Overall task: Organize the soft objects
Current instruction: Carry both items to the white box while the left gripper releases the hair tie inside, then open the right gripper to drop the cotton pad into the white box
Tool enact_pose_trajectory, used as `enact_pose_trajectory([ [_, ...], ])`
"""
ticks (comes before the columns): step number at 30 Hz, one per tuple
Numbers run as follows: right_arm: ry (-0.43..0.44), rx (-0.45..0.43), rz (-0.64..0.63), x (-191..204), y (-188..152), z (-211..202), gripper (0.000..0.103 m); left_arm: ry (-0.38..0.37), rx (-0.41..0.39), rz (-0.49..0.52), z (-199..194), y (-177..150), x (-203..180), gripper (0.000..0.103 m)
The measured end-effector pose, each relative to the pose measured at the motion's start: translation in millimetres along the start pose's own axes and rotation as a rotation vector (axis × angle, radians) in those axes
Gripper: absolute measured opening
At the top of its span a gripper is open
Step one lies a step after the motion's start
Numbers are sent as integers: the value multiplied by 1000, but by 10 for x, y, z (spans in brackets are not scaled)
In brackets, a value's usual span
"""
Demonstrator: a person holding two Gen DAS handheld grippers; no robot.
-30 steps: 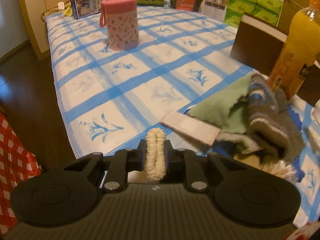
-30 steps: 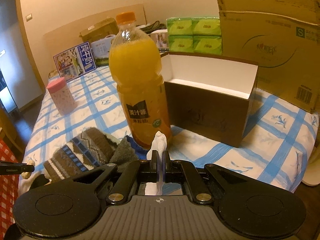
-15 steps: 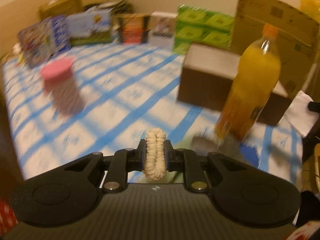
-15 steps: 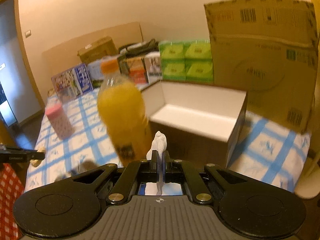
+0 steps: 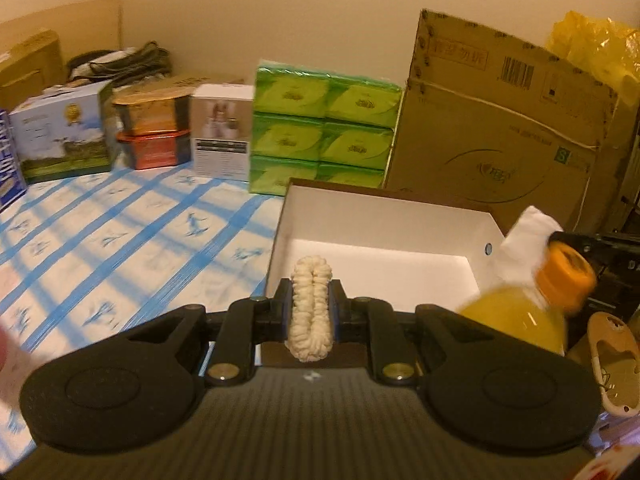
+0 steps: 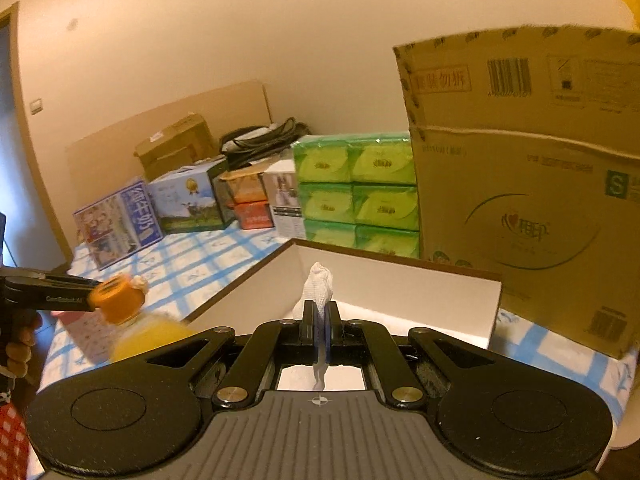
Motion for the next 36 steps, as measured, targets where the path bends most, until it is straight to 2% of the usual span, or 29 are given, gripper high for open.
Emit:
enact_pose_trajectory([
  [7,-31,76,89,-302,-113,678,3,-92,98,-13,851,22,29,17],
  [11,-33,118,143,-424,-211,947,3,-122,155,1,1200,-63,-1,18],
  [13,-30,132,160,-457,-257,1047,3,-132,184,15,1349,-103,-40,25],
  [17,-30,163,214,-513,-331,1218,5,-121,241,34,1543,-206,-106,46],
  [19,-31,198,243,-550,-377,1289,22,-115,248,35,1579,-242,-112,55],
  [20,-38,210,245,-562,-400,1309,43,-112,254,30,1589,-259,-106,59],
  [21,-49,211,239,-564,-411,1315,59,-113,255,23,1592,-268,-98,60],
  [28,-82,219,238,-607,-453,1156,60,-88,239,-21,1436,-230,-2,60],
  [36,-97,175,246,-614,-317,674,60,-49,172,-36,884,-74,59,60],
])
Point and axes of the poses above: each gripper's, at about its wrist camera, not at the fingertips, and z roughly the way its jaws point, x to its left, y to its top, the point moved 2 cm from there along z, roughly the way its jaws point, and after that the axes turned 10 degrees about -x, right-handed, at the moved point
